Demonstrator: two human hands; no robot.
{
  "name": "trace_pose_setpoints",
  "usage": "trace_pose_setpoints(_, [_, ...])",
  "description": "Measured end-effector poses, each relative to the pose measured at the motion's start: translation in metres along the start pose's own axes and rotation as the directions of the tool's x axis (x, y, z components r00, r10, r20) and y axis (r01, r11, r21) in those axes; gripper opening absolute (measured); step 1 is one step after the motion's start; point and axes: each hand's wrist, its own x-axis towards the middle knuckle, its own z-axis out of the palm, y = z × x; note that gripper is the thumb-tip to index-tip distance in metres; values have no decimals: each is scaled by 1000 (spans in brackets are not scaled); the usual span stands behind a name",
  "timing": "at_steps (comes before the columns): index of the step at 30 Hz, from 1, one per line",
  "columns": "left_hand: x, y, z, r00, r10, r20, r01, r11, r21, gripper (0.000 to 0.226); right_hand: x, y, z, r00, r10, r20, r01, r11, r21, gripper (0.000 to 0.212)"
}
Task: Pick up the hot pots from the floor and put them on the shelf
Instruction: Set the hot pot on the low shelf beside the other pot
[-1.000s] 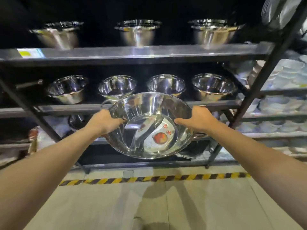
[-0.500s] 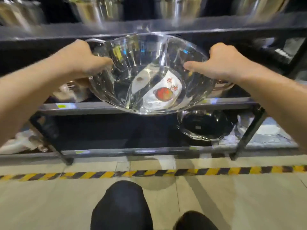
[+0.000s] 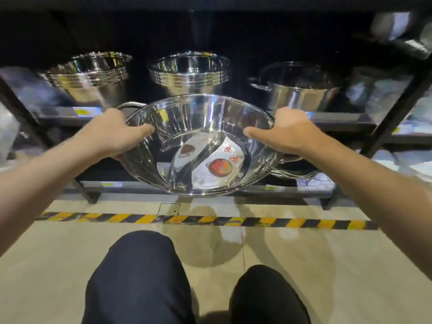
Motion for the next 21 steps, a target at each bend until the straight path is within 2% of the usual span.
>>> trace_pose_setpoints(3, [-5, -17, 33, 995, -96, 28, 96, 995, 5, 60, -8, 11, 33, 998, -56, 22, 55, 997, 58, 64])
trace_pose_setpoints(5, [-7, -25, 56, 990, -124, 64, 124, 992, 4, 60, -10, 21, 52, 996, -62, 63, 57, 995, 79, 69])
trace_pose_setpoints(11, [3, -42, 127, 971, -185, 152, 192, 981, -38, 53, -1, 47, 121, 985, -21, 173, 7, 997, 79, 69])
trace_pose_setpoints(16, [29, -62, 193, 930, -255, 266, 278, 959, -54, 56, 26, 68, 191, 974, -15, 224, 1, 998, 61, 77])
trace_pose_setpoints(21, [72, -85, 245, 918, -264, 295, 295, 953, -68, 52, 70, 82, 246, 966, 33, 257, -51, 997, 65, 79])
